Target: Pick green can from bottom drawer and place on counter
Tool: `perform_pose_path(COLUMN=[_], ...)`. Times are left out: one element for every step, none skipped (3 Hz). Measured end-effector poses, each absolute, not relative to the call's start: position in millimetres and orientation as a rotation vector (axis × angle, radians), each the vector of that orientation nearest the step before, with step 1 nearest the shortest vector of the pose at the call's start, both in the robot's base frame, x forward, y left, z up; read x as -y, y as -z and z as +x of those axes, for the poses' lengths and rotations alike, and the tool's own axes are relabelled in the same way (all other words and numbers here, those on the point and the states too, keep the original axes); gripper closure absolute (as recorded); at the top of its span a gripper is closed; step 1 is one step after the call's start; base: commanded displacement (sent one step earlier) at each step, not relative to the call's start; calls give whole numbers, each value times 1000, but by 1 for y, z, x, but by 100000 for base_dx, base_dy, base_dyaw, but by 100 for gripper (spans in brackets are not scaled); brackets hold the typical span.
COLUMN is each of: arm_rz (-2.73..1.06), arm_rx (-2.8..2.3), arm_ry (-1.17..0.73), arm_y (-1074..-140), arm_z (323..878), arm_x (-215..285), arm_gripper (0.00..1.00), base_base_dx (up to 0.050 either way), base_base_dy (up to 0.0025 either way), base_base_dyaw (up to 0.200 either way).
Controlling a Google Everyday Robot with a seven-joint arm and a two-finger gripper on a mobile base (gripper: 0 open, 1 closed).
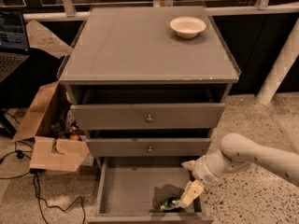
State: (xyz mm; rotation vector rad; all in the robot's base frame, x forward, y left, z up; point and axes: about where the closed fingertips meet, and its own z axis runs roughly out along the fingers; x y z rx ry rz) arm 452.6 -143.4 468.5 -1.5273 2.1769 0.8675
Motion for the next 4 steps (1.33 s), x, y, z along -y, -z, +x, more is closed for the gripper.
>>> perform_pose_path(arm_rz=[-1509,-1487,-1463,-1462], arm_rx=[-2195,-2195,-2171,-2160], arm_ry=[-866,-866,-853,-886], arm_y=[-465,-455,-440,-413], arm_z=[454,456,462,470], arm_x=[145,144,152,167], arm_gripper=[0,0,0,0], base_base_dx=[0,0,0,0], base_base_dy=[0,0,0,0], base_base_dyaw=[0,0,0,0])
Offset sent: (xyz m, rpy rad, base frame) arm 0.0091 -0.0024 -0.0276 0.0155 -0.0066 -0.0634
